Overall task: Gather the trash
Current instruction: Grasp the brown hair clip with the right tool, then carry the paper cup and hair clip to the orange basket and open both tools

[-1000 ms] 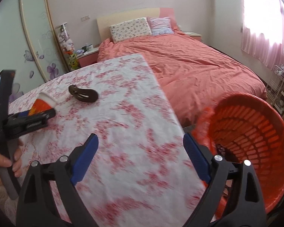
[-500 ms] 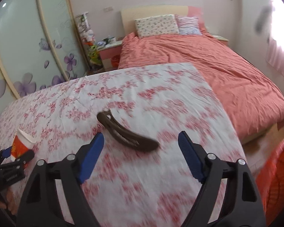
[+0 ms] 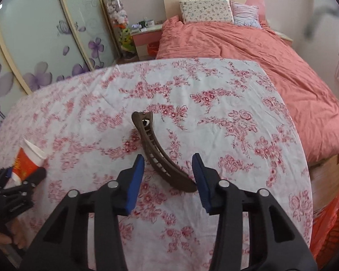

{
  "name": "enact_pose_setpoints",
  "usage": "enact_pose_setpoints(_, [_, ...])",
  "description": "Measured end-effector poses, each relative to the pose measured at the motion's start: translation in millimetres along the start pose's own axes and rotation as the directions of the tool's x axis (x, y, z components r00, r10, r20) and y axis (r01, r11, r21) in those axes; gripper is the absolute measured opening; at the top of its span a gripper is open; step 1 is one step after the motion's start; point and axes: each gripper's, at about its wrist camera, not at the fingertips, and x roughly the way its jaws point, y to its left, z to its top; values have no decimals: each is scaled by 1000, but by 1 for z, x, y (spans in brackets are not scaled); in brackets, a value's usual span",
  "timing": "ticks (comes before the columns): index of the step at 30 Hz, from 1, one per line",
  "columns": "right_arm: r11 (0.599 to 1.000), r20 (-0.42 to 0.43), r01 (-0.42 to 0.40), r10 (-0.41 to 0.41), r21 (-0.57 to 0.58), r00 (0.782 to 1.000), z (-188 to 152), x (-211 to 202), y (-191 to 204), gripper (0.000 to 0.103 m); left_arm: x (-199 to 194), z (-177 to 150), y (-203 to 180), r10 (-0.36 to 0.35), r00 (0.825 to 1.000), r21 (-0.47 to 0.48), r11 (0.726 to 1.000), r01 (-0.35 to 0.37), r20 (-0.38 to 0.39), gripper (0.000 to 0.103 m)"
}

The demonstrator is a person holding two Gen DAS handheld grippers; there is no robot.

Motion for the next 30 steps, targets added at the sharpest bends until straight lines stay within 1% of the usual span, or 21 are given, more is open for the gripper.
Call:
enact_pose_setpoints(2, [1000, -23, -8, 8, -8, 1000, 1, 4, 5, 44, 0, 1, 1, 2, 1000, -2, 1000, -2, 2, 83])
enact_pose_setpoints(4, [998, -34, -61, 61, -1, 998, 1, 3, 6, 39, 2, 3, 1, 2, 1000, -4, 1000, -2, 4, 83])
enact_pose_setpoints(5, [998, -35, -71, 70, 0, 997, 0, 3, 8, 39, 2, 3, 1, 1, 1000, -5, 1000, -1, 4, 83])
enact_pose_setpoints(8, [1000, 0, -19, 19, -16, 1000, 2, 5, 12, 40, 2, 3, 2, 0, 1000, -5, 1000, 0, 2, 83])
enact_pose_setpoints(11, [999, 20, -37, 36, 20, 999, 4, 6, 11, 40, 2, 5, 3, -9, 1000, -12, 1000, 9, 8, 83])
enact_pose_setpoints(13, [999, 32, -34, 34, 24, 999, 6, 6, 12, 40, 2, 5, 2, -11, 1000, -14, 1000, 11, 11, 83])
enact_pose_setpoints(14, [999, 33, -33, 32, 16, 999, 6, 6, 13, 38, 2, 5, 2, -14, 1000, -14, 1000, 14, 12, 83])
enact_pose_setpoints(16, [1000, 33, -24, 24, 0, 999, 6, 6, 15, 24, 1, 6, 1, -24, 1000, -15, 1000, 24, 17, 83])
enact_pose_setpoints(20, [1000, 40, -27, 27, -1, 999, 5, 5, 15, 18, 0, 5, -2, -26, 999, -5, 1000, 26, 20, 82])
enact_pose_setpoints(21, [999, 41, -32, 32, 2, 999, 4, 5, 15, 14, -1, 5, -3, -25, 999, -5, 1000, 25, 20, 82])
enact_pose_setpoints(22, [999, 41, -35, 35, 4, 999, 2, 4, 15, 12, -1, 4, -3, -24, 999, -6, 1000, 24, 21, 82])
enact_pose_setpoints(26, [999, 52, -46, 46, 7, 998, -4, -5, 15, 12, -6, 3, -5, -28, 999, -1, 1000, 28, 31, 82])
enact_pose_setpoints(30, [998, 79, -55, 53, 22, 995, -9, -20, 10, 12, -12, 3, -10, -23, 999, 14, 1000, 23, 39, 82])
